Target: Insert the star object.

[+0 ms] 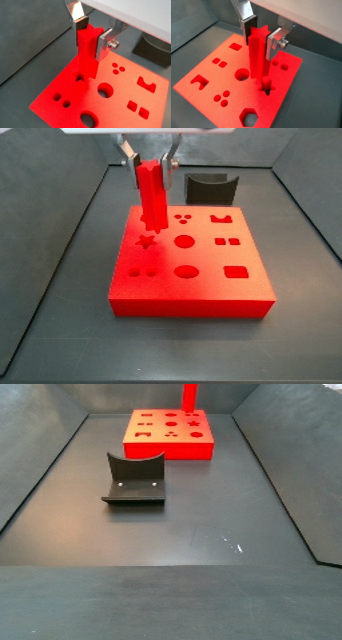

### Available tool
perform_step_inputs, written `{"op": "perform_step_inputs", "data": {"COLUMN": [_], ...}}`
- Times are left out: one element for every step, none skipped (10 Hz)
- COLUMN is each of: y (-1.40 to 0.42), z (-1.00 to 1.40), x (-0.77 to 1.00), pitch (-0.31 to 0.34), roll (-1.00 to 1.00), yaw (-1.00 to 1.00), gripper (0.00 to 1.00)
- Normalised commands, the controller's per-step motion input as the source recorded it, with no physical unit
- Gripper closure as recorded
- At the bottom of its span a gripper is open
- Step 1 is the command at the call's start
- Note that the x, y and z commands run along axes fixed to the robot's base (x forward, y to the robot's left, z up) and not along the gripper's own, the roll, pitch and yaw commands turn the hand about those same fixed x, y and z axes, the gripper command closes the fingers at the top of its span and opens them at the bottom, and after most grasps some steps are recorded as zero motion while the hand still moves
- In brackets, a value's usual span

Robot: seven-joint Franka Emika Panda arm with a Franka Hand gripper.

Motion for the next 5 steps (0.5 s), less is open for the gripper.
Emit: {"op": "perform_step_inputs", "data": {"y": [0.00,0.00,0.00,0.00,0.00], "z": [-0.21,-0.23,-0.09,0.00,-0.11], "x": [0.00,0.00,0.00,0.00,0.00], "pitch": [0.186,0.057,0.000,0.004,0.000], "roll": [0.24,0.12,0.04,0.01,0.02], "yaw": [-0.71,-0.45,-0.05,-0.01,-0.03], "gripper": [1.00,1.00,1.00,1.00,1.00]}}
